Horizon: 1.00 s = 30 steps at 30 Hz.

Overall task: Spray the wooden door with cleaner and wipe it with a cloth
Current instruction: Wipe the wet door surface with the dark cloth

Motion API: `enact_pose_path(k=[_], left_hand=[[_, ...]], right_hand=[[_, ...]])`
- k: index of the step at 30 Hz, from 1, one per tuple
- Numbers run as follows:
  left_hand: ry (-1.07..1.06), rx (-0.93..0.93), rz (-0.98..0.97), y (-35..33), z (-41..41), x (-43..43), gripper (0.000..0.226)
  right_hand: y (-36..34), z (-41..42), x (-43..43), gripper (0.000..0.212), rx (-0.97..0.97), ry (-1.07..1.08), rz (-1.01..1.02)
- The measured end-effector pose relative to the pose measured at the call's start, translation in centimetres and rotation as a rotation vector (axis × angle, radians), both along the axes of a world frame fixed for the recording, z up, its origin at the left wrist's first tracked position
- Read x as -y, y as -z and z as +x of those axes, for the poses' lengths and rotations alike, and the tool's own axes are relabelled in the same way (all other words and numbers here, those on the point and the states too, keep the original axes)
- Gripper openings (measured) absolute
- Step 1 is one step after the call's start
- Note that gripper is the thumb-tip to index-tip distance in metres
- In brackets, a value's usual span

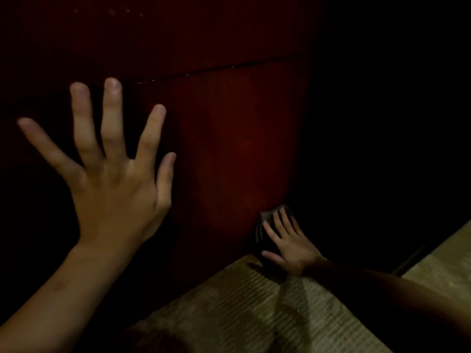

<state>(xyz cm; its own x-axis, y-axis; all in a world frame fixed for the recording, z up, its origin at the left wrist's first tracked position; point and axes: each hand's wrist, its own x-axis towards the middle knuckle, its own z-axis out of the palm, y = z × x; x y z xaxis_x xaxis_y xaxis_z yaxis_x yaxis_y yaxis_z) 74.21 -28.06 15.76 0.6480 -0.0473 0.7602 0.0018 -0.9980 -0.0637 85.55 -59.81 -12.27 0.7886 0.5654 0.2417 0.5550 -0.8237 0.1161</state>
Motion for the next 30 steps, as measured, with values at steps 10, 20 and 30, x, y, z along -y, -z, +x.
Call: enact_pose_path(k=[10, 20, 30], left_hand=[[-0.007, 0.062, 0.046, -0.1, 0.1, 0.3, 0.054], [-0.033, 0.041, 0.071, 0.1, 0.0, 0.2, 0.063], [0.020, 0.116, 0.092, -0.1, -0.6, 0.0, 0.051]], right_hand=[[-16.9, 2.8, -9.1, 0.085, 0.467, -0.180, 0.393], [1.0, -1.5, -5.2, 0.068, 0.063, -0.454, -0.343], [-21.5, 2.3, -11.2, 0.068, 0.598, -0.241, 0.415]])
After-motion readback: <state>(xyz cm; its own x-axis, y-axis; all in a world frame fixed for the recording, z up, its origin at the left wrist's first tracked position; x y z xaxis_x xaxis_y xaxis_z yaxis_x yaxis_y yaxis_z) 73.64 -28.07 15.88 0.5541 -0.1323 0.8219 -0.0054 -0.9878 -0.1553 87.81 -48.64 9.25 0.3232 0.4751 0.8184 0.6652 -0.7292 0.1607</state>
